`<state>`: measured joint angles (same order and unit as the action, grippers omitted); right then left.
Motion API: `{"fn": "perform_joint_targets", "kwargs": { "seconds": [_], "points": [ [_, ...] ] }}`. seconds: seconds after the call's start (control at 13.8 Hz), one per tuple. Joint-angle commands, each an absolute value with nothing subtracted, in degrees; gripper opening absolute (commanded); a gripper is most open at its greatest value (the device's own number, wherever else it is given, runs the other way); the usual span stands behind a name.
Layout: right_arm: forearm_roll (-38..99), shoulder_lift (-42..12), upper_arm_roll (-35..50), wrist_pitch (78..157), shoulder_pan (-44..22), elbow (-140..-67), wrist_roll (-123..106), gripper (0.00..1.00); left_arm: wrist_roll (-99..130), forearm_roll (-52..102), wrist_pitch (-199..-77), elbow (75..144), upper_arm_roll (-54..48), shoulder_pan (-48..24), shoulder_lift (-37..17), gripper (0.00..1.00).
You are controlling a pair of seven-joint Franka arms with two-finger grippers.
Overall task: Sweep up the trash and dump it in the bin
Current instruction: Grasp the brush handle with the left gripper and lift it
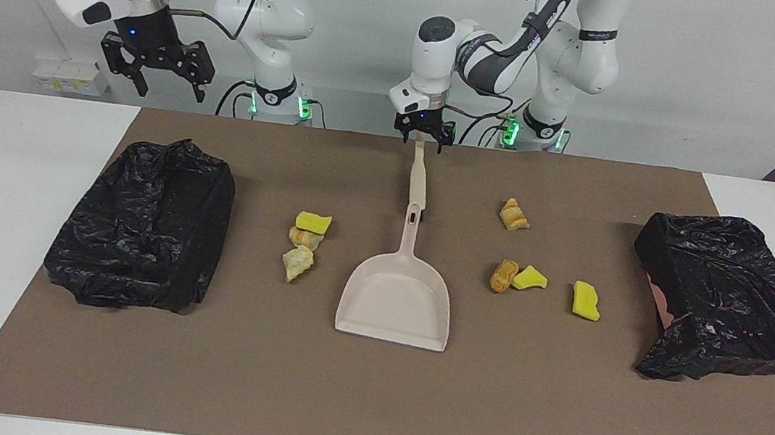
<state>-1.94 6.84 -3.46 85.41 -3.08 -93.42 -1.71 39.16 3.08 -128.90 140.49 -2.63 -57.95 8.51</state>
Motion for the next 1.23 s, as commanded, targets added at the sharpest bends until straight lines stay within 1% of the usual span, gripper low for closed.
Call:
{"fn": "perform_joint_targets", "kwargs": {
  "seconds": [0.0,0.07,0.22,0.44,0.51,0.73,0.8,0.87,0.94,1.16],
  "points": [
    [-1.14,7.47,-3.69,85.43,-2.99,-93.78,-3.08,1.00,40.17,5.27,-131.04,142.47,-1.58,-59.68,9.49,0.89],
    [-1.14,7.47,-3.69,85.43,-2.99,-93.78,-3.08,1.00,39.91,5.36,-131.13,142.47,-1.58,-59.59,9.41,0.79],
    [-1.14,7.47,-3.69,85.43,-2.99,-93.78,-3.08,1.00,39.12,5.36,-131.13,142.47,-1.58,-59.59,9.23,0.78],
    [-1.14,7.47,-3.69,85.43,-2.99,-93.78,-3.08,1.00,38.23,5.36,-131.04,142.47,-1.58,-59.15,8.88,0.59],
    [-1.23,7.47,-3.69,85.43,-2.99,-93.78,-3.08,1.00,38.32,5.36,-131.04,142.47,-1.58,-59.15,8.88,0.55],
    [-1.14,7.47,-3.69,85.43,-2.99,-93.78,-3.08,1.00,38.14,5.36,-130.96,142.47,-1.58,-59.15,8.88,0.54],
    [-1.14,7.47,-3.69,85.43,-2.99,-93.78,-3.08,1.00,38.14,5.36,-130.96,142.47,-1.58,-59.15,8.88,0.52],
    [-1.14,7.47,-3.69,85.43,-2.99,-93.78,-3.08,1.00,38.14,5.36,-130.96,142.47,-1.58,-59.15,8.88,0.37],
    [-1.14,7.47,-3.69,85.43,-2.99,-93.78,-3.16,1.00,38.14,5.36,-130.96,142.47,-1.50,-59.06,8.88,0.00],
    [-1.14,7.47,-3.69,85.43,-2.99,-93.78,-3.08,1.00,38.49,5.36,-129.91,141.68,-1.49,-58.80,8.44,0.00]
  ]
}}
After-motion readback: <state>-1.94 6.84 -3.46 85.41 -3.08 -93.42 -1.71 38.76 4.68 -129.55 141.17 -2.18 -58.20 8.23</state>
